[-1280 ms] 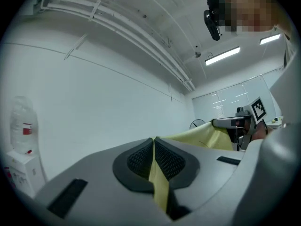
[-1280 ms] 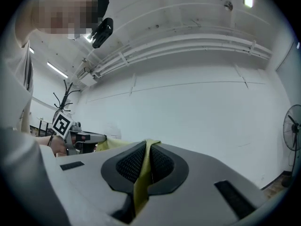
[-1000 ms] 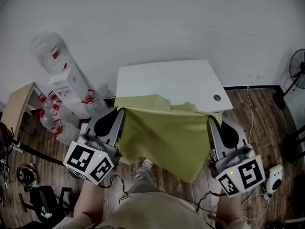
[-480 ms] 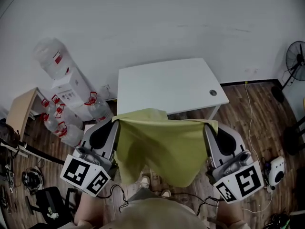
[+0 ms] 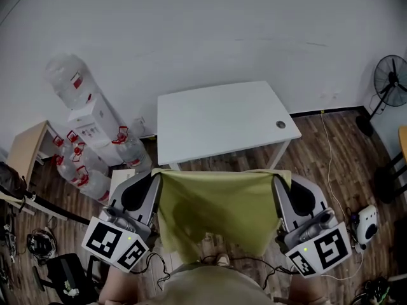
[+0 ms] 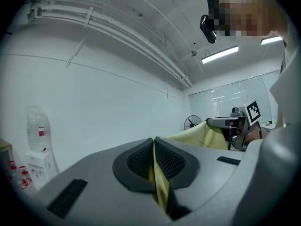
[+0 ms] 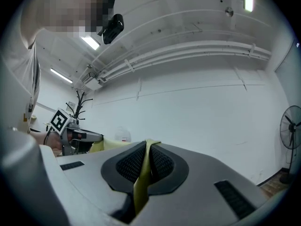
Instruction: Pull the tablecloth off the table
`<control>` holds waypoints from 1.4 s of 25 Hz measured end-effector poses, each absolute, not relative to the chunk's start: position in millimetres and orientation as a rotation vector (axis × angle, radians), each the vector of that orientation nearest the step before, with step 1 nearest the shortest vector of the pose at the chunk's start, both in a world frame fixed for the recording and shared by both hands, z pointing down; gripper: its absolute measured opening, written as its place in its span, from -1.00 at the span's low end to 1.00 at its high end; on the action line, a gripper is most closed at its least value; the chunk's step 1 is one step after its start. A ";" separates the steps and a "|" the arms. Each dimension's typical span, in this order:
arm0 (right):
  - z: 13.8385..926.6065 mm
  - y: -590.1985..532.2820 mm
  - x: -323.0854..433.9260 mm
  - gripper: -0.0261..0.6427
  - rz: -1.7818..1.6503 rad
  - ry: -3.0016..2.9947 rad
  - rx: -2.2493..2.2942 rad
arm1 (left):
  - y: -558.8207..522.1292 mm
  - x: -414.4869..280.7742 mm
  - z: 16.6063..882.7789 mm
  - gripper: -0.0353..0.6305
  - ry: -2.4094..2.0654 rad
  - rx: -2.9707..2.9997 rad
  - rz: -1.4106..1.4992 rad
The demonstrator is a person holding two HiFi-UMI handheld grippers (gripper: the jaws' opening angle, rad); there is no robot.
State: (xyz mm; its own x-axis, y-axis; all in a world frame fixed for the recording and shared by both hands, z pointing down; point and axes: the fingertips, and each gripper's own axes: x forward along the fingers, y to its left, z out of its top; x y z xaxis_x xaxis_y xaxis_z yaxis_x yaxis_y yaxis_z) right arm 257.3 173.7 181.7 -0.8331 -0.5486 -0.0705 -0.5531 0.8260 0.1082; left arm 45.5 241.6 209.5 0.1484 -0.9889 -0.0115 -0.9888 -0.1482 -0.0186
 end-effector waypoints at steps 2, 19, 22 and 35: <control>179.3 180.5 252.8 -0.83 0.197 2.965 -0.905 | 249.3 41.5 209.6 -0.83 2.027 -2.377 0.004; 183.0 215.7 207.7 -0.83 0.170 2.995 -0.918 | 286.9 -1.6 216.7 -0.83 2.041 -2.384 0.013; 183.4 218.7 203.7 -0.83 0.187 3.007 -0.912 | 288.7 -5.8 217.9 -0.83 2.046 -2.382 0.012; 178.9 231.6 188.6 -0.83 0.238 3.008 -0.912 | 300.3 -16.6 219.2 -0.83 2.027 -2.395 -0.025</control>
State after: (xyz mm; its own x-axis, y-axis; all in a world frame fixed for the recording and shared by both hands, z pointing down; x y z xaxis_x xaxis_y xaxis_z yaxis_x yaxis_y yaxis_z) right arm 188.6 231.6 178.9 -0.8325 -0.5529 -0.0335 -0.5513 0.8212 0.1471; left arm -16.6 300.3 219.2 0.1653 -0.9862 0.0099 -0.9861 -0.1654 -0.0133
